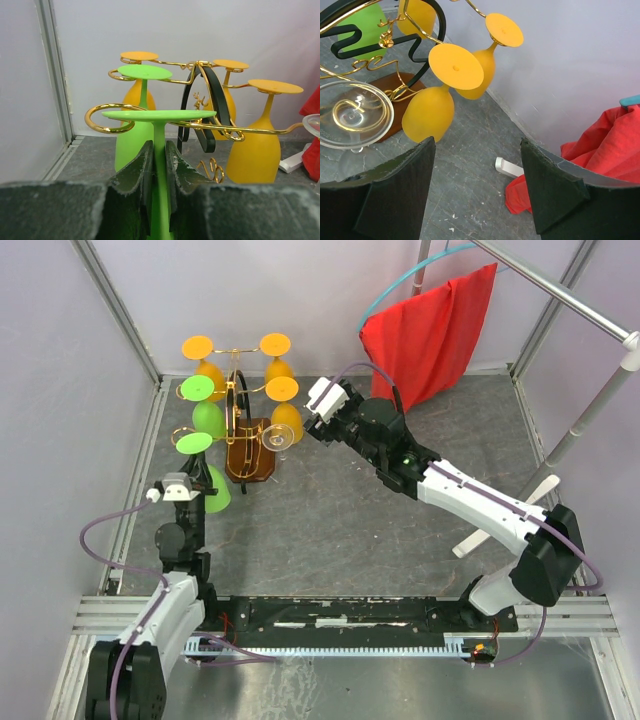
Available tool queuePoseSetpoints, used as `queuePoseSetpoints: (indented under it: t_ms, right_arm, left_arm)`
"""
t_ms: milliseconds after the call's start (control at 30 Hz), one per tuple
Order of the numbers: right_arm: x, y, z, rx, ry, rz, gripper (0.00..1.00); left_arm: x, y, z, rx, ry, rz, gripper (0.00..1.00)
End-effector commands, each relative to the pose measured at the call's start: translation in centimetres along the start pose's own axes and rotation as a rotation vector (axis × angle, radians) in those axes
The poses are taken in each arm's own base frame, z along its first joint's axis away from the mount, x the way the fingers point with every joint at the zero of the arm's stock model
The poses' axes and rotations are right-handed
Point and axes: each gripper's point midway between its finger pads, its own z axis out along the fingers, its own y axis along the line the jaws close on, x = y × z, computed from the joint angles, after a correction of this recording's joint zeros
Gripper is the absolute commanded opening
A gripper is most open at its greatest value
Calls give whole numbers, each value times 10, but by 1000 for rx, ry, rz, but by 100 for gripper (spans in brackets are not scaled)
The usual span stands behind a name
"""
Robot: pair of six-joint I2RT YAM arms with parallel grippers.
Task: Place the wine glass upside down on the wine glass rack
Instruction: Turn the wine glass upside down at the wine rack.
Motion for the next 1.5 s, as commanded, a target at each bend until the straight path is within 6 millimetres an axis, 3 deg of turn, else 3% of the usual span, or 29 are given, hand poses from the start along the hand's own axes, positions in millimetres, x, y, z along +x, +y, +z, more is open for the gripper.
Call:
queuePoseSetpoints:
  t_ms: [0,300,667,1233,1467]
  right_arm:
    - [-16,-5,5,10,-67,27,77]
    - [-13,-4,5,8,-77,29,78]
    - [-4,-7,6,6,-73,22,79]
    - [8,-9,7,16,-63,31,81]
    - [12,-13,7,26,-56,32,82]
  left_arm:
    - [-27,7,8,-36,-121,40,7]
    - [-19,13,20,-78,-146,35,8]
    - [-18,26,19,-138,-153,101,9]
    - [-17,22,46,-122,-179,137,9]
    - [-18,21,47,-121,-182,139,10]
